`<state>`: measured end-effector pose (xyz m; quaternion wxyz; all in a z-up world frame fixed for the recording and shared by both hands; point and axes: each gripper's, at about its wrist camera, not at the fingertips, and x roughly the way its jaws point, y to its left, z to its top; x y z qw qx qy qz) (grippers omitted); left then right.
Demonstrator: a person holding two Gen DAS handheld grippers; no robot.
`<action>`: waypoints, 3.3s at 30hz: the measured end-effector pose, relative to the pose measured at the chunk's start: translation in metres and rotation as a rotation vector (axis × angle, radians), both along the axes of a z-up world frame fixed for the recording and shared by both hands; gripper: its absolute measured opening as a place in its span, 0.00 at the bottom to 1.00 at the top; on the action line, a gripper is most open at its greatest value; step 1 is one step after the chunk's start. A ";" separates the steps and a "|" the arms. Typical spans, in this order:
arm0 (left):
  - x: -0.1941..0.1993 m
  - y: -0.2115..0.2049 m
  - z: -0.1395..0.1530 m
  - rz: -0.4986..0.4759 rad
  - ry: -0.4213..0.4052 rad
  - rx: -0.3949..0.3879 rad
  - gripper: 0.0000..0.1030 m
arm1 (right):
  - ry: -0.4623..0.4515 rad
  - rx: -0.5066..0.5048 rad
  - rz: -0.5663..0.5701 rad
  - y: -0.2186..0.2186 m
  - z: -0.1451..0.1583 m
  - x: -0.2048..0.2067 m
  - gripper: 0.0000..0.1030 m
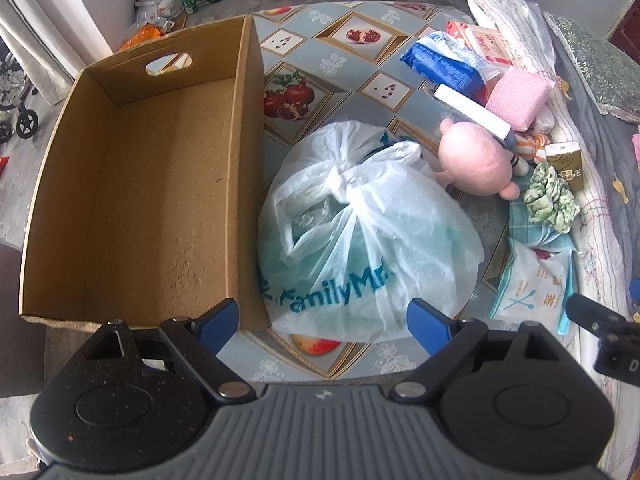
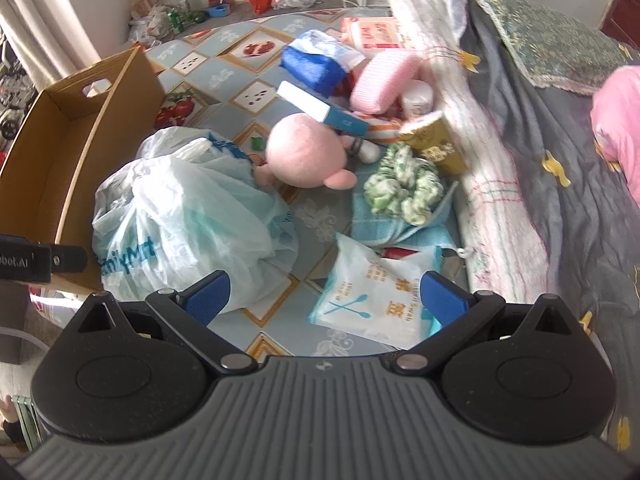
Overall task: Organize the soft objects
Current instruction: 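Reach the left tool to the white cotton swab bag and grasp it, then carry the cotton swab bag with the left tool and drop it into the box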
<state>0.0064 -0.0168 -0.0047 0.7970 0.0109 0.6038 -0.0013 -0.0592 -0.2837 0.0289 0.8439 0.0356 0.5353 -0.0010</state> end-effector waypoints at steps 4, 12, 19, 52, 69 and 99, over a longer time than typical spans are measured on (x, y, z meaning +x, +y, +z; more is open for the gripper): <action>0.009 -0.010 0.002 -0.014 -0.024 -0.006 0.89 | -0.025 0.013 -0.051 -0.030 0.001 -0.003 0.99; 0.020 -0.043 0.002 -0.096 -0.112 -0.053 0.89 | 0.008 0.090 -0.126 -0.083 -0.019 -0.012 0.99; 0.014 -0.092 -0.016 -0.245 -0.100 -0.085 0.89 | 0.054 0.217 -0.178 -0.137 -0.039 -0.019 0.91; -0.001 -0.219 -0.151 -0.217 0.206 -0.184 0.57 | 0.273 0.389 0.407 -0.131 -0.144 0.074 0.35; -0.010 -0.199 -0.159 -0.130 0.281 -0.250 0.77 | 0.283 0.409 0.501 -0.100 -0.161 0.099 0.51; 0.011 -0.226 -0.049 -0.394 0.055 -0.279 0.67 | 0.173 0.534 0.205 -0.138 -0.057 0.060 0.13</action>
